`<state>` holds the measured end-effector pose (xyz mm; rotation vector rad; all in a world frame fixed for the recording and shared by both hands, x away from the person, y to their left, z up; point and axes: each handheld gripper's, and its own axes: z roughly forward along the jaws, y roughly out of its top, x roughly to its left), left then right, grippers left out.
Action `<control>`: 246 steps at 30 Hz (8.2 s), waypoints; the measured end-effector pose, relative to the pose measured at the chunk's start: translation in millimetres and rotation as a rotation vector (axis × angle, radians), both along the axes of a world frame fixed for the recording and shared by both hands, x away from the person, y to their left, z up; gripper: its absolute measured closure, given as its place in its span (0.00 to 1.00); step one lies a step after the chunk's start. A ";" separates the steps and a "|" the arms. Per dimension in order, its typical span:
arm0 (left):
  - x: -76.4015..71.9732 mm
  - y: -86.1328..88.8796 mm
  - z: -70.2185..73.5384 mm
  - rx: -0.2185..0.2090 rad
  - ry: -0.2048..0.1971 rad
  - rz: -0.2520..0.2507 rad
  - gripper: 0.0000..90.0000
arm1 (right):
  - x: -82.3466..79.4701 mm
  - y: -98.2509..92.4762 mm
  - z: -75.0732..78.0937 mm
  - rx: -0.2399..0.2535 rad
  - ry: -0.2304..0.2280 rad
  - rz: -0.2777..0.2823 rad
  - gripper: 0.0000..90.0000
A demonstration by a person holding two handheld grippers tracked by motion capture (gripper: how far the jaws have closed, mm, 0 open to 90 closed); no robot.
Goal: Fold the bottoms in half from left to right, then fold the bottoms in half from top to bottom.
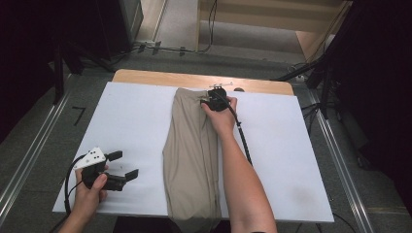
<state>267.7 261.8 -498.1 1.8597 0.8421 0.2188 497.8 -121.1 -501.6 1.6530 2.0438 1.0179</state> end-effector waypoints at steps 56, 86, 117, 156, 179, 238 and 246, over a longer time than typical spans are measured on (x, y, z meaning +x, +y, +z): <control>-76.9 -95.1 -1.7 0.124 0.101 -0.094 0.64 | -288.7 -39.0 16.7 0.016 -0.156 0.389 0.84; -91.9 -114.0 -9.8 0.305 0.098 -0.171 1.00 | -358.4 -55.6 -18.1 -0.064 -0.044 0.396 0.98; -91.1 -136.8 -5.6 0.303 0.041 -0.101 1.00 | -361.9 -29.8 -17.1 -0.073 -0.087 0.297 0.96; -91.0 -115.4 2.2 0.134 0.085 -0.255 0.61 | -356.3 -57.6 -14.2 0.079 -0.198 0.474 0.60; 26.1 -97.8 49.7 -0.022 -0.023 -0.210 0.00 | -272.7 -102.5 30.6 0.072 -0.277 0.342 0.00; 248.3 -138.5 15.2 0.119 0.168 0.103 0.40 | -20.6 -55.8 10.6 0.009 -0.098 0.226 0.40; 259.0 -140.7 7.0 0.229 0.189 0.185 0.50 | -4.0 -47.8 -4.2 -0.031 -0.038 0.215 0.42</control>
